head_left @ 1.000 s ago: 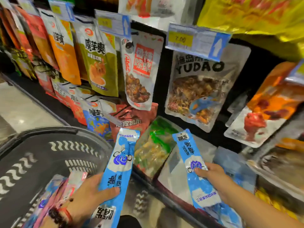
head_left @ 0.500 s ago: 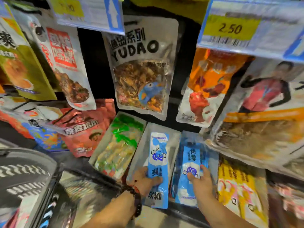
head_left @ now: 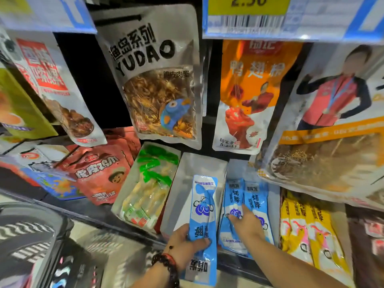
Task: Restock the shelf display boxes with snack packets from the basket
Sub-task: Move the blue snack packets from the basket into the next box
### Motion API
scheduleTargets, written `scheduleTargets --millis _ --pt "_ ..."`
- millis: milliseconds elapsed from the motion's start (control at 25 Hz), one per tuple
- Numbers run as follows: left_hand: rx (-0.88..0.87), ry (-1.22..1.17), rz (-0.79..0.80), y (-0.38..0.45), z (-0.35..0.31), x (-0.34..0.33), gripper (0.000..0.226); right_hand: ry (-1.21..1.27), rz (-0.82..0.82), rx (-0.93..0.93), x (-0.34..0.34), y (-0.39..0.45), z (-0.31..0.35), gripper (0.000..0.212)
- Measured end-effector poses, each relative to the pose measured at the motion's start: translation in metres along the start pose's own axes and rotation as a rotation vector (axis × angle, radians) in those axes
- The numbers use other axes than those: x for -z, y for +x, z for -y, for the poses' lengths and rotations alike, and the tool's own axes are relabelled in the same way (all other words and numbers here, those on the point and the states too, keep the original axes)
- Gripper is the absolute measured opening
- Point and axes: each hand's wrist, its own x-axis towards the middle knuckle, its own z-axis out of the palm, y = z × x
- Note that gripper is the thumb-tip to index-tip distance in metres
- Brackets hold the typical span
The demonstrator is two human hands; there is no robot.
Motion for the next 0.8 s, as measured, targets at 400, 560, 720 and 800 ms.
scheduleTargets --millis 400,560,720,800 --pt "-0.115 0.658 0.129 0.011 -0.038 0.006 0.021 0.074 -0.228 0.488 0.068 -0.009 0.004 0.057" --pt "-0.260 1.413 0.298 0.011 -0.089 -0.006 0.019 -0.520 -0.268 1.101 0.105 -0.026 0.003 0.055" --pt "-0.294 1.810 0.476 0.012 -0.114 -0.034 0.024 -0.649 -0.007 1.107 0.118 -0.042 -0.006 0.037" --pt "-0.282 1.883 0.510 0.025 -0.114 -0.040 0.024 -0.550 0.151 0.911 0.120 -0.051 -0.012 0.030"
